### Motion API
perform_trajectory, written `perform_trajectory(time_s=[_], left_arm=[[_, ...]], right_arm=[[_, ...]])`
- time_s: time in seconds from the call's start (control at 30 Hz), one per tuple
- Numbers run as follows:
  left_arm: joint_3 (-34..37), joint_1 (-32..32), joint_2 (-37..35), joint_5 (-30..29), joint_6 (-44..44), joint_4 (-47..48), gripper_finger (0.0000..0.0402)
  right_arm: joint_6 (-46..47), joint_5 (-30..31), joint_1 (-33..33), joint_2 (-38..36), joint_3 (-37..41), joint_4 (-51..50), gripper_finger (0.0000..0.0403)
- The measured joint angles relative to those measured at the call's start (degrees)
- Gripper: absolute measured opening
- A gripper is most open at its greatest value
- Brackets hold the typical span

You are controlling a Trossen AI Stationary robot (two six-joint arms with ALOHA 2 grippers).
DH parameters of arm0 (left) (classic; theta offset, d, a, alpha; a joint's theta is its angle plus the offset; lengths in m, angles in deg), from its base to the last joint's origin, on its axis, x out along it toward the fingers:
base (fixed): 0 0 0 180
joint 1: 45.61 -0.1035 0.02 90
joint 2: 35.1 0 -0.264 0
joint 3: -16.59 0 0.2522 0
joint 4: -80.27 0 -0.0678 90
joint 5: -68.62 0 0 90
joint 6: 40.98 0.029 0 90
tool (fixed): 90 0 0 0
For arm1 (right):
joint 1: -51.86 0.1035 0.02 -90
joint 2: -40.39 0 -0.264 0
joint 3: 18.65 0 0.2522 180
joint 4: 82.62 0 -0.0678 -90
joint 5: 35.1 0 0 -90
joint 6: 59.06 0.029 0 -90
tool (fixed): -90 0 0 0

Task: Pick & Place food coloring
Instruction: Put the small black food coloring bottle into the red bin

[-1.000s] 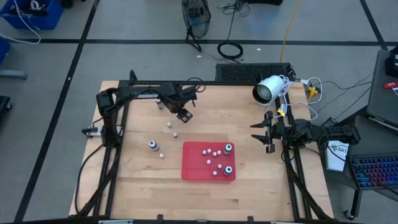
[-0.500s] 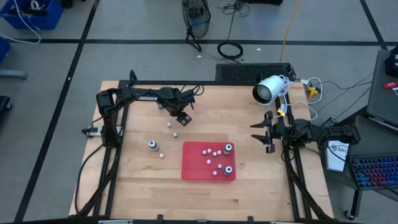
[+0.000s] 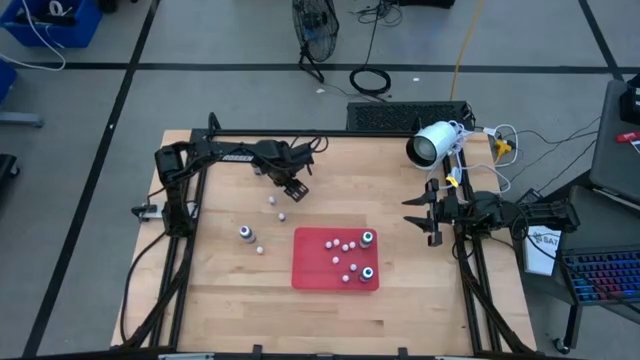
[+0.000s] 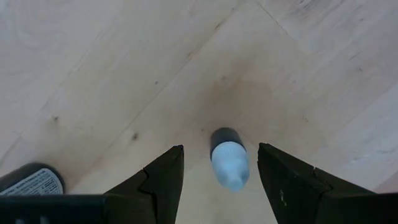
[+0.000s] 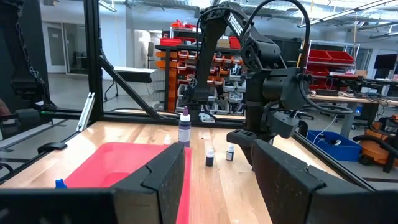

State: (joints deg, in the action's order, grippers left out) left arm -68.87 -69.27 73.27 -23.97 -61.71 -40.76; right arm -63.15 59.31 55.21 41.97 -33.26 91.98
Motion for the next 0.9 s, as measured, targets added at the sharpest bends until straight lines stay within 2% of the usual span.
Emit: perform_trajectory(time_s=[0.1, 0.17, 0.4, 0.63, 0.83, 0.9], left_arm=[[0.00, 0.00, 0.00, -0.02, 0.06, -0.02, 0.0199], [0.00, 0.00, 0.00, 0.00, 0.36, -0.02, 0.0180], [0.00, 0.00, 0.00, -0.05, 3.14, -0.07, 0.0062], [-0.02, 2.59, -3.89, -0.42, 6.58, 0.38, 0.0060], [-0.41, 10.58, -12.29, -0.65, 6.70, 0.66, 0.0060], [-1.90, 14.29, -13.97, -2.49, 6.75, 2.03, 0.0060]], right_arm=[[0.02, 0.00, 0.01, 0.00, 0.00, 0.00, 0.0174], [-0.01, 0.00, 0.02, 0.00, 0.00, 0.00, 0.0175], [-0.01, 0.00, 0.02, 0.00, -0.02, 0.00, 0.0176], [-0.01, 0.00, 0.01, -0.01, 0.00, 0.00, 0.0176], [0.00, 0.00, 0.00, -0.02, 0.01, 0.00, 0.0176], [0.01, 0.01, 0.01, -0.02, -0.01, 0.00, 0.0175]])
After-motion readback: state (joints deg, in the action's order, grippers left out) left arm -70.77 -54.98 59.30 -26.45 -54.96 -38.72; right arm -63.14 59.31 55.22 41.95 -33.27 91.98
